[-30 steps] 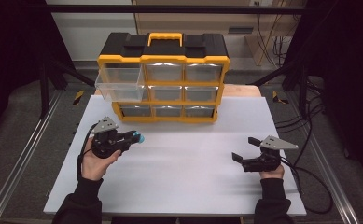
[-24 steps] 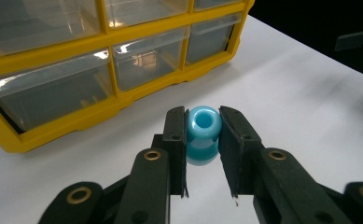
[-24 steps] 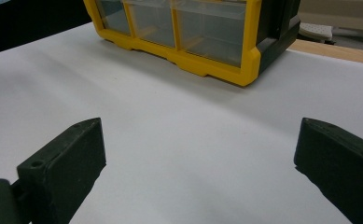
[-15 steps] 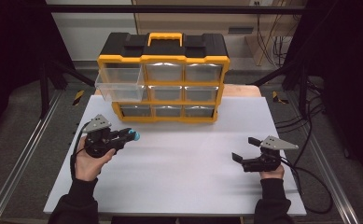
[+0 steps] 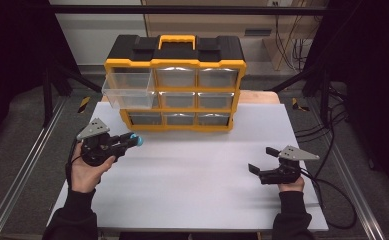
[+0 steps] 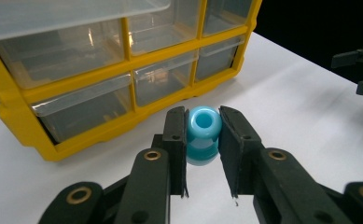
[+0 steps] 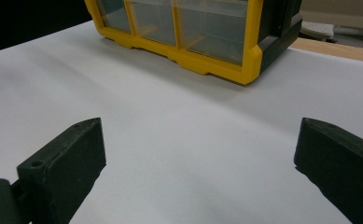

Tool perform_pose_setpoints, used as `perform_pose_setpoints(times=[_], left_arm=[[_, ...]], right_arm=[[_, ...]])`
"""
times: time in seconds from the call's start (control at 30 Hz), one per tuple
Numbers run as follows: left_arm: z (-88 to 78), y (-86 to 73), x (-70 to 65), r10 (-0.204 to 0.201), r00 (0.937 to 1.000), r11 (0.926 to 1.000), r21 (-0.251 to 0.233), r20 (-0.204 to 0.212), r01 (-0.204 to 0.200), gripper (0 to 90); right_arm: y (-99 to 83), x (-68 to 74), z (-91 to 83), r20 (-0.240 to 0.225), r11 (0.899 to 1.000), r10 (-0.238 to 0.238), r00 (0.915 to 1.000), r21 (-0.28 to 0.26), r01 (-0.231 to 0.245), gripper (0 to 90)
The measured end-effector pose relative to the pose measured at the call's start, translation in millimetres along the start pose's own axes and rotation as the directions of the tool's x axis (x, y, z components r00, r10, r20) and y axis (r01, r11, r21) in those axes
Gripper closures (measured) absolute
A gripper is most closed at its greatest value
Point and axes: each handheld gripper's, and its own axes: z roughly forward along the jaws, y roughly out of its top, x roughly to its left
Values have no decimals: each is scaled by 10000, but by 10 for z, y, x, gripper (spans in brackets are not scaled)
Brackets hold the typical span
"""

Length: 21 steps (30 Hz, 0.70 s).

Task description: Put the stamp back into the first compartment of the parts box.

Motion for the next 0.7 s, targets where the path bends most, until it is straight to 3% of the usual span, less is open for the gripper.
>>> perform_pose_setpoints(times=[0.7], left_arm=[[-239,275,13,394,9989,9987,-303,-260,-402,725]], right_arm=[[4,-4,-5,11,10000,7,10000,-53,-7,25]])
